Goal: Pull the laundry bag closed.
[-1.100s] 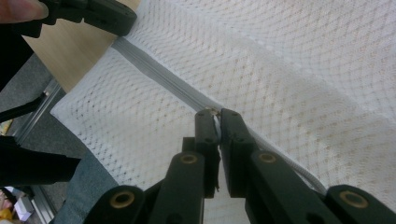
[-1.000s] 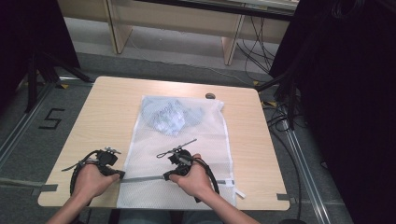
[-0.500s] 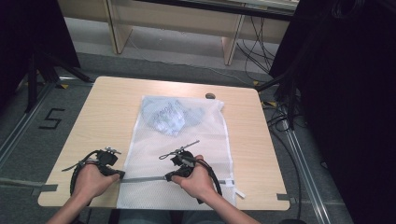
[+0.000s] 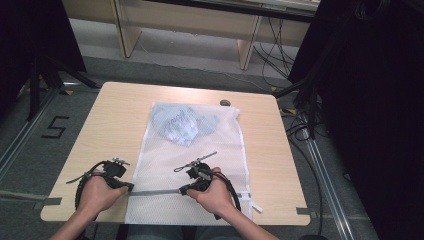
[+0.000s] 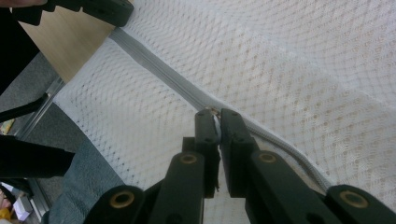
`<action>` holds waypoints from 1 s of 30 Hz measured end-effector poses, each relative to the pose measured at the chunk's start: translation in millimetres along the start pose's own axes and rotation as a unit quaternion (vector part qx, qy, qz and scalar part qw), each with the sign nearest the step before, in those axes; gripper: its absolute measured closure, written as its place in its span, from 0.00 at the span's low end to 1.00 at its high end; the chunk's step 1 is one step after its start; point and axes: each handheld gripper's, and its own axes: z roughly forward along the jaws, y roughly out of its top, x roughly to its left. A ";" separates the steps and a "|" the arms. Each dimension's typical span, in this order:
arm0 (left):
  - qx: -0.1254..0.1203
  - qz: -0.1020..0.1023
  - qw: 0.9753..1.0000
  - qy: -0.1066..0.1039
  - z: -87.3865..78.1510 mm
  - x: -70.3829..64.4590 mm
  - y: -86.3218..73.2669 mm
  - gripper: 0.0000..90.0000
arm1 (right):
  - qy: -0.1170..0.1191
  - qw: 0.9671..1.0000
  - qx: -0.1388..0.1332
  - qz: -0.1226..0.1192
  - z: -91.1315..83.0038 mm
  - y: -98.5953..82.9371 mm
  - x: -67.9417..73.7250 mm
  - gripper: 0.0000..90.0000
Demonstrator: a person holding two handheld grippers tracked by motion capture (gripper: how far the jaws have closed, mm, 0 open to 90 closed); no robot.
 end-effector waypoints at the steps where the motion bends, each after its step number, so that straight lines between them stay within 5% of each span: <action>1: -0.001 -0.001 1.000 0.001 0.1 -0.3 0.0 1.00 | 0.001 1.000 -0.002 -0.009 0.2 -0.3 -1.1 0.97; 2: 0.001 -0.001 1.000 0.000 -0.2 -0.1 0.1 1.00 | 0.001 1.000 0.006 0.005 -1.0 -1.0 0.2 0.97; 17: 0.001 -0.001 1.000 0.000 -0.1 -0.1 0.1 1.00 | 0.009 1.000 -0.006 -0.015 -2.0 -5.6 -6.6 0.97; 30: 0.001 -0.001 1.000 0.000 -0.1 0.0 0.1 1.00 | 0.011 1.000 -0.005 -0.005 -4.1 -10.2 -8.3 0.97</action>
